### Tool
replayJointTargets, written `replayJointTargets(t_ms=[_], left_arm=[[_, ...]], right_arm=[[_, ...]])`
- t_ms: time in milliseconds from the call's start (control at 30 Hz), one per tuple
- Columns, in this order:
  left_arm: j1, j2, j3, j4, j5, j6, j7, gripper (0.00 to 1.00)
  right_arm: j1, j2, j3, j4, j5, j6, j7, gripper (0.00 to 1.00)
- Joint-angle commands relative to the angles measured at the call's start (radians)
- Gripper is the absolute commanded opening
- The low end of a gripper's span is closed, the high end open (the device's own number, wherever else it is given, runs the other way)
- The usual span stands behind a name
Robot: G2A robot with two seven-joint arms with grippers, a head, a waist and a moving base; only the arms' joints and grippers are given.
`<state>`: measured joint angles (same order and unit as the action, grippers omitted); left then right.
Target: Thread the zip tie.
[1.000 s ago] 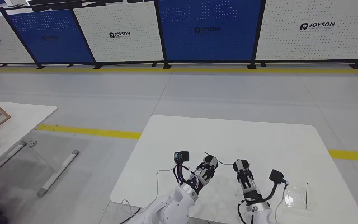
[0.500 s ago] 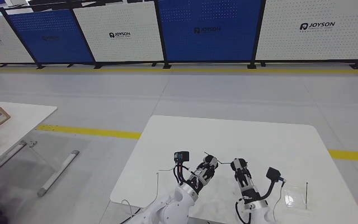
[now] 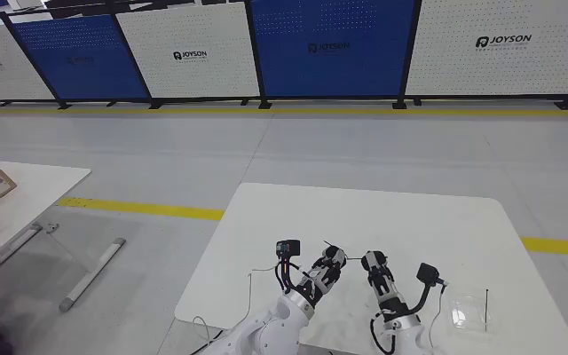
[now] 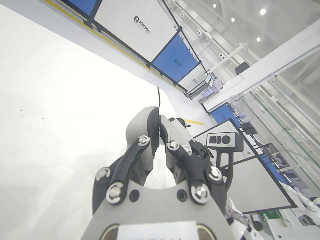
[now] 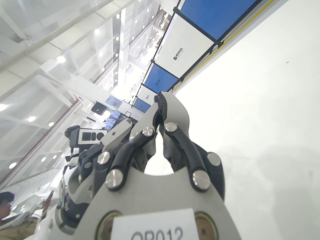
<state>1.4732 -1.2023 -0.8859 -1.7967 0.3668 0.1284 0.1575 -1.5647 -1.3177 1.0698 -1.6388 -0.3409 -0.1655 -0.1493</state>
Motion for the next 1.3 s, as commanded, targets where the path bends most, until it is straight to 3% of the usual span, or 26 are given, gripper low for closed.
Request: replayJointTargets(t_ms=[0, 667, 1267], left_arm=[[0.0, 0.0, 0.0, 0.0, 0.0, 0.0, 0.0, 0.0], [0.0, 0.0, 0.0, 0.0, 0.0, 0.0, 0.0, 0.0], [0.024, -0.009, -0.032, -0.011, -0.124, -0.089, -0.049, 0.0]], right_arm=[[0.006, -0.002, 0.0, 0.007, 0.028, -0.004, 0.013, 0.0], [0.016, -0.007, 0.006, 0.02, 0.078, 0.007, 0.038, 0.0], [-0.01, -0.005, 0.051, -0.009, 0.113, -0.05, 0.091, 0.0]])
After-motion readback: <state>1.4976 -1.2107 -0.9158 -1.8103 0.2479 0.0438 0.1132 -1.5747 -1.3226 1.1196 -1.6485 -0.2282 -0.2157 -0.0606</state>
